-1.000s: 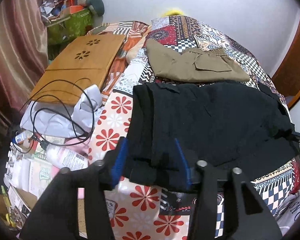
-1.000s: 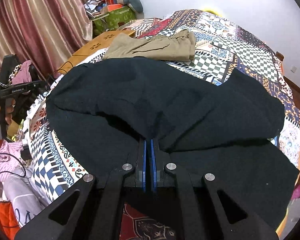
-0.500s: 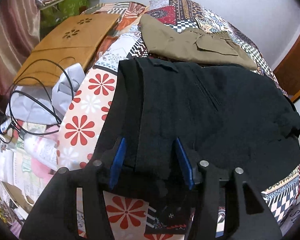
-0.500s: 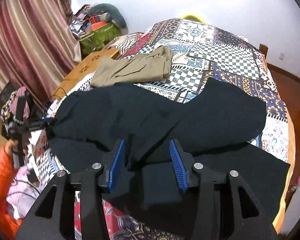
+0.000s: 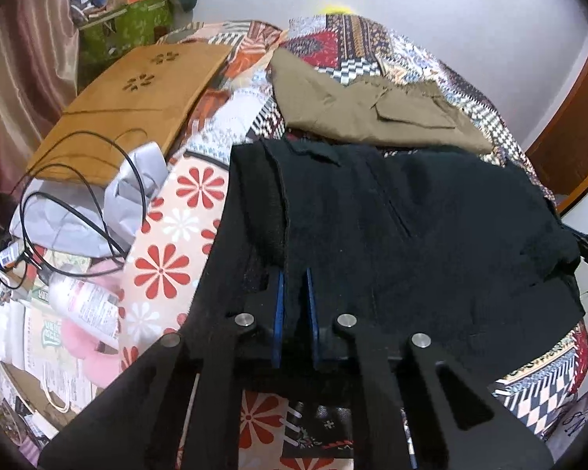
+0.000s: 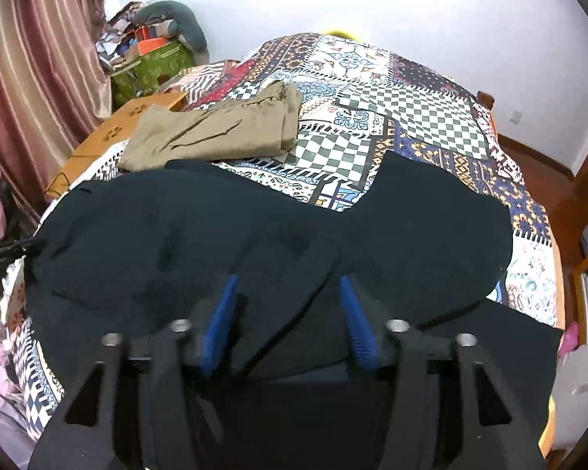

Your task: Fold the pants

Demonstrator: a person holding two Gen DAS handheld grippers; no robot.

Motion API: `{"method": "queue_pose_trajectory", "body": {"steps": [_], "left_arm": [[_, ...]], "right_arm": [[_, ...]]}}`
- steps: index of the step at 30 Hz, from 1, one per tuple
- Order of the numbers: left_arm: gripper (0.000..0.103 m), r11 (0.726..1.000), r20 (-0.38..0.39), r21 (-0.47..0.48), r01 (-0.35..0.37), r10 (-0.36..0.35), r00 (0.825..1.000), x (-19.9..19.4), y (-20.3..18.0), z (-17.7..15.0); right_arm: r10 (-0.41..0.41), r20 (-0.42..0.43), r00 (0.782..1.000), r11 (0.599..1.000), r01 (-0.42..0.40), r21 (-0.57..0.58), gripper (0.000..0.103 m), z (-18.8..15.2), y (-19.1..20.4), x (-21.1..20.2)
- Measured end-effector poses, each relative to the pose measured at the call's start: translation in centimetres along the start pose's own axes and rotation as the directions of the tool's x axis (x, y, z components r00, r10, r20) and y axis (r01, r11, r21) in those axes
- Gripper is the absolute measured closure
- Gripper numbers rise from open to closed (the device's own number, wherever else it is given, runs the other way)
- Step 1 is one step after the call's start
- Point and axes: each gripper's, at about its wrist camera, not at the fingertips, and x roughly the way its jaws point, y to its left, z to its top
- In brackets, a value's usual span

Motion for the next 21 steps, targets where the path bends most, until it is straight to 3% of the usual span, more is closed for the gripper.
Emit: {"method": "queue_pose_trajectory", "body": {"steps": [1, 2, 16, 21], "left_arm": [[0.092, 1.000, 0.007, 0.002, 0.001, -0.001, 1.000, -0.3, -0.1, 0.1], [0.092, 1.000, 0.016, 0.004, 0.003, -0.003, 1.000, -0.7, -0.1, 0.3], [0.095, 0.998, 0.071, 0.041, -0.057, 0.054, 0.996, -4.2, 0.5, 1.0], [0.099, 0.997, 0.009, 0.008, -0.075, 0.075, 0.997, -2.6, 2.1, -0.2]], "right_arm": [[-0.001, -0.006, 1.000, 1.000, 0.001, -0.001, 0.087, 0.0, -0.2, 0.0], [0.000, -0.014, 1.000, 1.000, 0.000, -0.004, 0.092, -0.1, -0.3, 0.0], [0.013, 0.095, 0.995, 1.000, -0.016, 0.026, 0.098, -0.7, -1.3, -5.5], [0.026, 0.050, 0.998, 0.998, -0.029, 0.049, 0.098, -2.2, -1.4, -5.4]]}}
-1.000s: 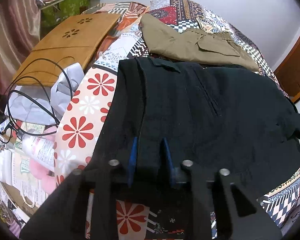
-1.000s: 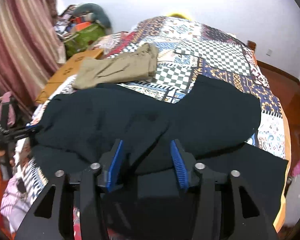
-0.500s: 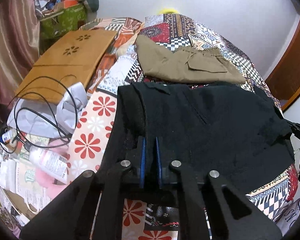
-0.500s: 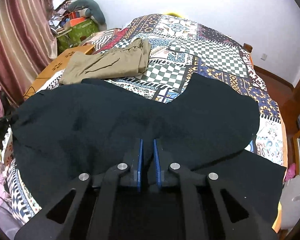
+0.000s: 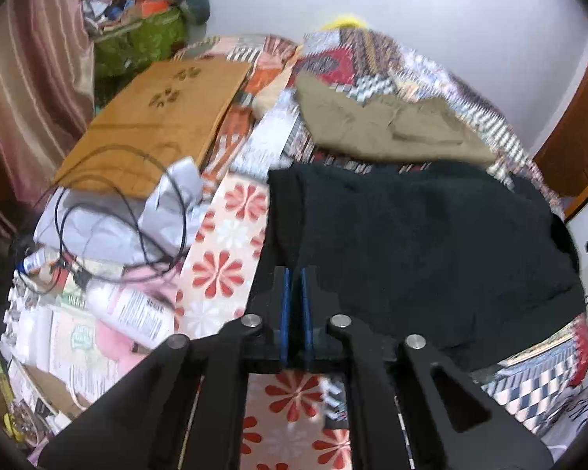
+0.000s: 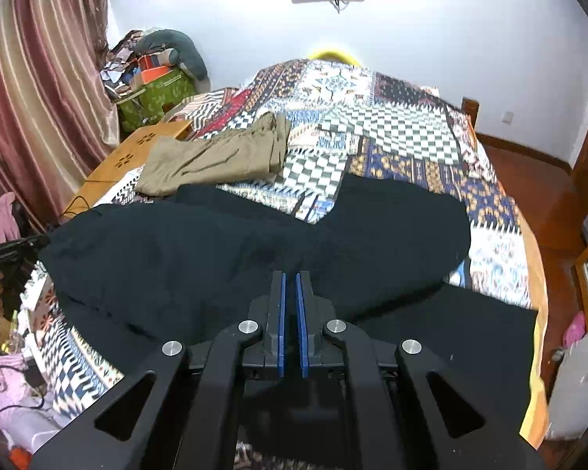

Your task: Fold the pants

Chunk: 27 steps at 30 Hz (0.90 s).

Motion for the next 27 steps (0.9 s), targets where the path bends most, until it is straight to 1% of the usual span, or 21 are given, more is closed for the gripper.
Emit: {"method": "queue_pose_trajectory", "body": {"steps": [3, 5, 7, 9, 10, 11, 12, 13, 14, 15, 16, 19, 23, 26, 27], "left_arm": [[0.099, 1.000, -0.033, -0.007, -0.006, 0.006, 0.999, 0.7, 0.2, -0.6], [0.099, 1.000, -0.024, -0.007, -0.009, 0.009, 1.000, 0.4, 0.0, -0.3], [0.098, 1.000, 0.002, 0.006, -0.015, 0.015, 1.000, -0.2, -0.5, 0.3], [0.097, 0.999, 0.031, 0.032, -0.008, 0.007, 1.000, -0.9, -1.6, 1.4], [0.094, 0.999, 0.040, 0.041, -0.004, 0.003, 0.999, -1.0, -2.0, 1.9], [0.093, 0.999, 0.052, 0.051, 0.000, -0.003, 0.999, -1.2, -2.6, 2.5], [0.088, 0.998, 0.064, 0.063, 0.003, -0.007, 0.998, -1.2, -3.4, 3.1], [0.080, 0.997, 0.071, 0.072, 0.009, -0.014, 0.997, -1.2, -4.0, 3.7], [0.074, 0.997, 0.079, 0.081, 0.018, -0.025, 0.997, -1.1, -4.9, 4.4], [0.061, 0.996, 0.083, 0.085, 0.023, -0.031, 0.996, -1.0, -5.5, 4.9], [0.051, 0.996, 0.091, 0.087, 0.028, -0.036, 0.995, -0.7, -6.3, 5.5], [0.049, 0.992, 0.103, 0.117, 0.048, -0.060, 0.993, 0.0, -8.2, 6.8], [0.044, 0.987, 0.092, 0.141, 0.071, -0.084, 0.992, 1.7, -10.4, 8.5], [0.042, 0.985, 0.084, 0.155, 0.075, -0.089, 0.992, 3.1, -11.5, 9.4], [0.040, 0.985, 0.082, 0.159, 0.075, -0.089, 0.993, 3.6, -11.8, 9.7]], "right_arm": [[-0.019, -0.029, 0.999, 1.000, 0.019, -0.003, 0.098, -0.7, -0.2, 0.4], [-0.023, -0.028, 0.999, 1.000, 0.023, 0.001, 0.098, -0.6, -0.5, 0.2], [-0.031, -0.014, 0.999, 1.000, 0.031, 0.002, 0.097, 0.1, -0.9, -0.2], [-0.041, 0.002, 0.999, 0.999, 0.041, -0.004, 0.092, 1.0, -1.3, -0.5], [-0.040, 0.012, 0.999, 0.999, 0.040, -0.004, 0.083, 1.5, -1.5, -0.6], [-0.041, 0.019, 0.999, 0.999, 0.041, -0.005, 0.072, 1.8, -1.6, -0.7], [-0.049, 0.035, 0.998, 0.999, 0.049, -0.008, 0.067, 2.6, -1.8, -0.6], [-0.059, 0.047, 0.997, 0.998, 0.060, -0.015, 0.062, 3.3, -2.0, -0.5], [-0.065, 0.050, 0.997, 0.998, 0.066, -0.022, 0.062, 3.7, -2.1, -0.3], [-0.071, 0.049, 0.996, 0.997, 0.073, -0.031, 0.062, 4.3, -2.3, 0.1], [-0.071, 0.042, 0.997, 0.997, 0.072, -0.037, 0.062, 5.3, -2.7, 0.8], [-0.083, 0.020, 0.996, 0.995, 0.084, -0.047, 0.060, 7.1, -3.5, 2.9], [-0.085, -0.027, 0.996, 0.994, 0.083, -0.065, 0.052, 8.9, -4.5, 6.4], [-0.080, -0.069, 0.994, 0.995, 0.076, -0.066, 0.052, 9.9, -5.1, 8.9], [-0.084, -0.083, 0.993, 0.995, 0.078, -0.069, 0.052, 10.2, -5.3, 9.8]]}}
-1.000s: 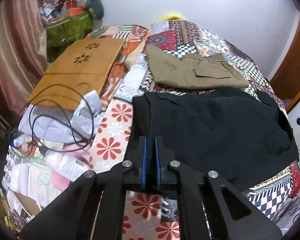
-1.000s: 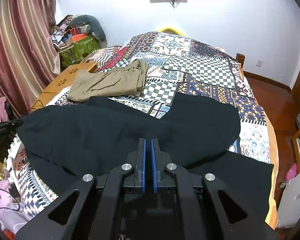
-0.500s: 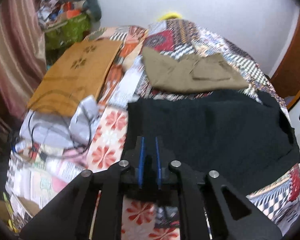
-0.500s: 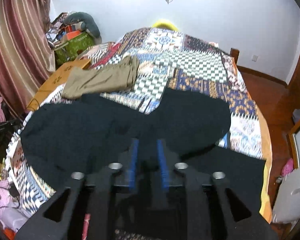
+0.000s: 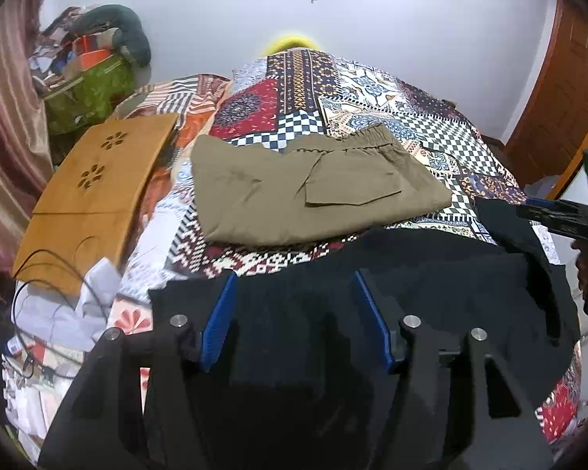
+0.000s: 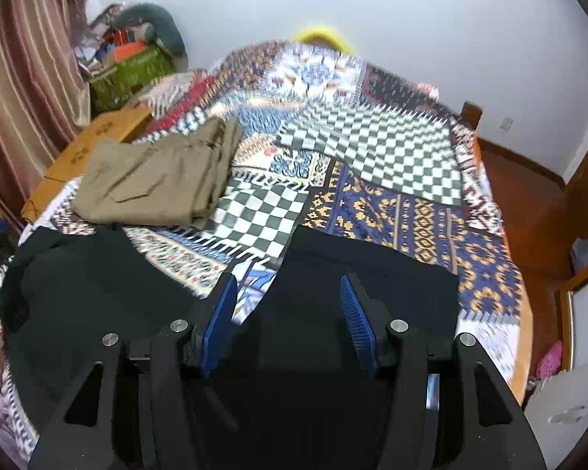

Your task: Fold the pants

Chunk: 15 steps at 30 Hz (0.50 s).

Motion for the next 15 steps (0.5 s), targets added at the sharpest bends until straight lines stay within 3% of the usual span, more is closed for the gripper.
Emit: {"method": "queue_pose_trajectory", "body": {"steps": [10, 15], "left_arm": [[0.036, 0.999, -0.064, -0.021, 0.030, -0.031, 0.997, 4.9, -0.3, -0.1], [0.036, 0.999, -0.105, -0.025, 0.024, -0.027, 0.994, 7.3, -0.5, -0.6]], "right_arm": [[-0.042, -0.167, 0.985, 0.995, 0.025, -0.099, 0.052, 2.1, -1.4, 8.6], [-0.024, -0.162, 0.987, 0.990, 0.001, -0.139, 0.057, 1.8, -1.6, 8.8]]}}
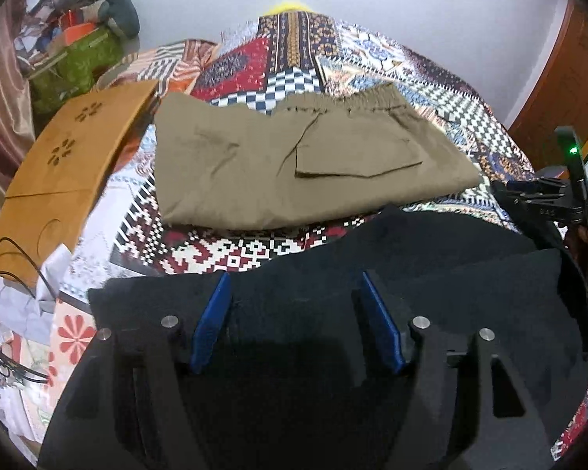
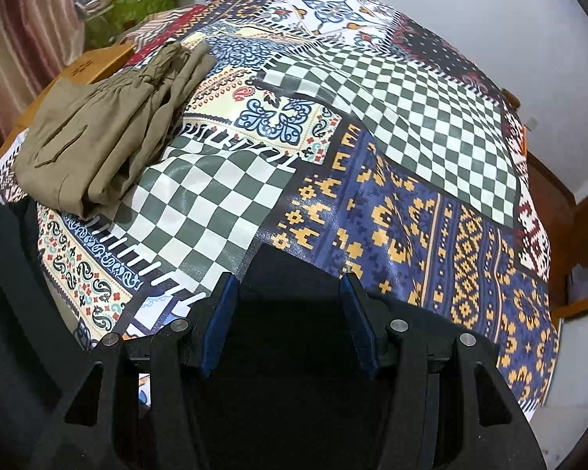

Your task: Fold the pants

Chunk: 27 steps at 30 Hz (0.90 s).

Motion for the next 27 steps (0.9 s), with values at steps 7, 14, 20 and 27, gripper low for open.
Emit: {"method": "queue_pose_trajectory", "body": {"steps": [7, 14, 20, 27], "left_arm": [[0.036, 1.000, -0.003, 0.011, 0.015, -0.015, 1.000, 0.3, -0.9, 0.2], [0.036, 0.997, 0.001, 0.038, 0.069, -0.069, 0.998, -1.7, -3.4, 0.8], [0.036, 0.985, -0.010, 0.099, 0.142, -0.141, 0.990, -3.7, -8.9, 0.8], [0.036, 0.970, 0.004, 0.204, 0.135, -0.139, 0.990, -5.4, -14.9, -0.1]], "right_arm": [[-0.014, 0.023, 1.000, 1.000, 0.015, -0.017, 0.093, -0.1, -0.1, 0.0], [0.002, 0.121, 0.993, 0.999, -0.007, 0.043, 0.095, -0.2, -1.1, -3.9], [-0.007, 0.235, 0.972, 0.994, -0.017, 0.103, 0.095, -1.7, -2.5, -9.8], [-0.029, 0.326, 0.945, 0.983, -0.031, 0.178, 0.095, -6.1, -5.1, -16.2]]}}
